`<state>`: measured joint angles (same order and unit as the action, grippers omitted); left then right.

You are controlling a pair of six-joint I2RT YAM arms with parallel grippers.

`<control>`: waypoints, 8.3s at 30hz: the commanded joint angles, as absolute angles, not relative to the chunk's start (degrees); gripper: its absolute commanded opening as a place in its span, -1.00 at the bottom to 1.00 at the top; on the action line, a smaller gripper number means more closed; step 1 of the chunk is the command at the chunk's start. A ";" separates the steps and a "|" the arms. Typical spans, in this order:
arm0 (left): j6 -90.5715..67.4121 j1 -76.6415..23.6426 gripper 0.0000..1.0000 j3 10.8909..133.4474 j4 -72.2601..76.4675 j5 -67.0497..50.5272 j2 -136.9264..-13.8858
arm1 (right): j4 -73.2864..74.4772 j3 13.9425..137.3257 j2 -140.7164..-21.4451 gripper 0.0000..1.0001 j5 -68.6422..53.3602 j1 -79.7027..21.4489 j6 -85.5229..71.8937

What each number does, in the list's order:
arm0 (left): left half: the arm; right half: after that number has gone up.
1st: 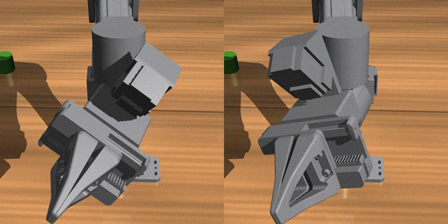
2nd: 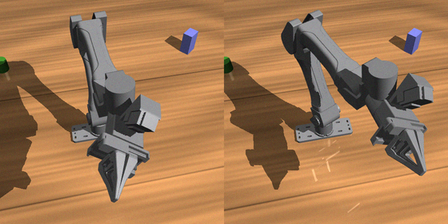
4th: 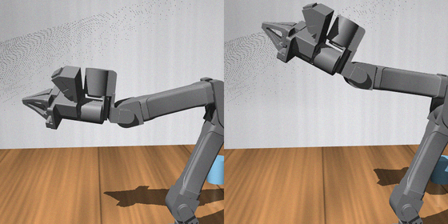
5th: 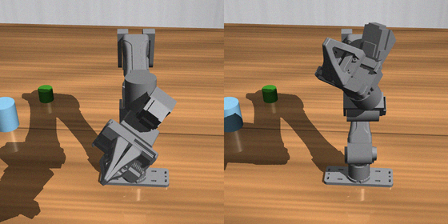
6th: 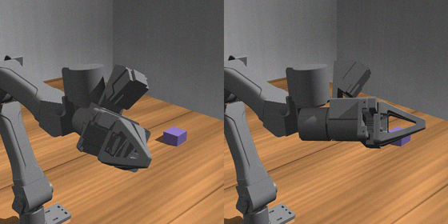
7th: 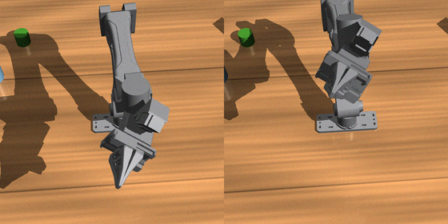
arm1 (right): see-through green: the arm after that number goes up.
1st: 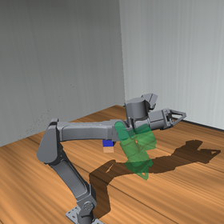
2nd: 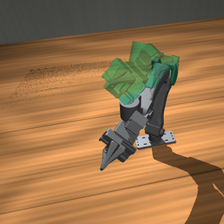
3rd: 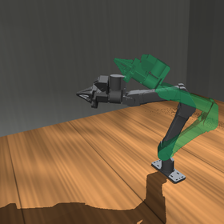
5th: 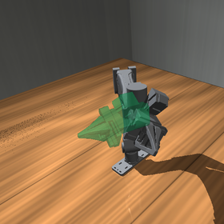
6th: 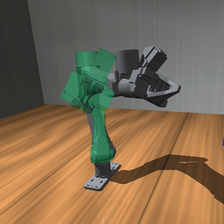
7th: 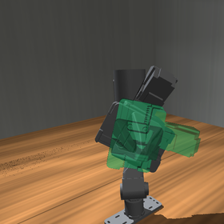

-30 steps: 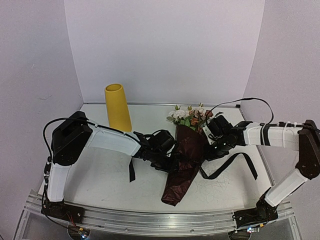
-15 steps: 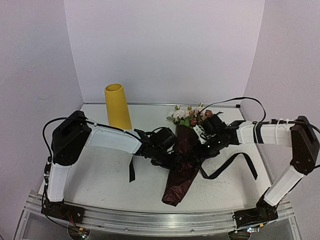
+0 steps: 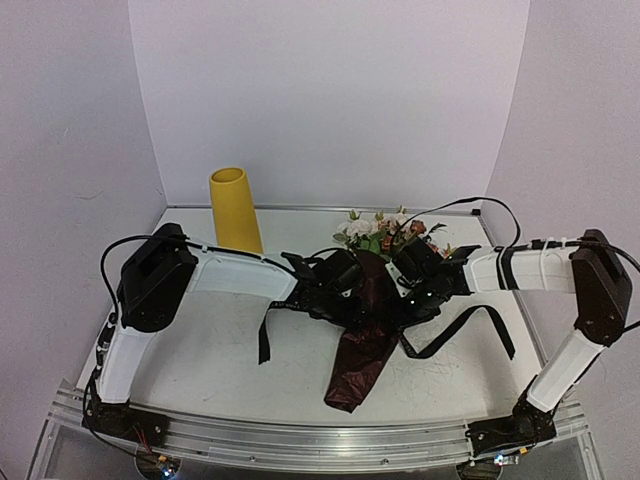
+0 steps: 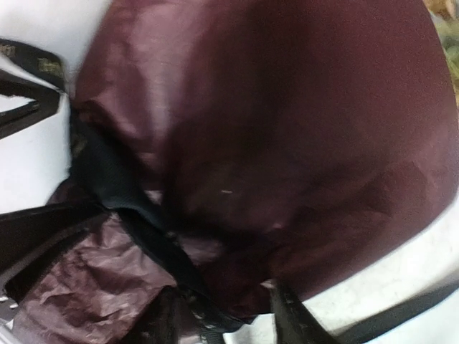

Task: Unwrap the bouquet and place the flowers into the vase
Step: Untie the ribbon from the wrapping paper.

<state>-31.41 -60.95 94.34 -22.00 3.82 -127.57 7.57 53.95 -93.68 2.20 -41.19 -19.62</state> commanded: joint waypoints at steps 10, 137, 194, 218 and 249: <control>-35.97 -58.55 0.15 94.58 -23.64 10.19 -126.92 | 16.20 52.96 -90.42 -0.66 18.02 -41.57 -27.79; -12.60 -67.43 0.45 111.84 -23.99 29.10 -135.49 | 14.45 47.34 -85.99 0.01 16.67 -43.92 -32.24; -23.64 -58.99 -0.21 98.35 -17.31 5.25 -126.70 | 13.54 61.12 -97.61 -0.46 13.84 -43.80 -25.10; -25.59 -58.63 -0.42 98.01 -21.43 11.06 -127.68 | 16.66 60.20 -90.54 -1.00 20.26 -43.85 -26.80; -24.21 -59.91 0.08 91.73 -22.76 6.69 -119.26 | 16.11 48.53 -76.59 -0.17 9.09 -37.13 -26.76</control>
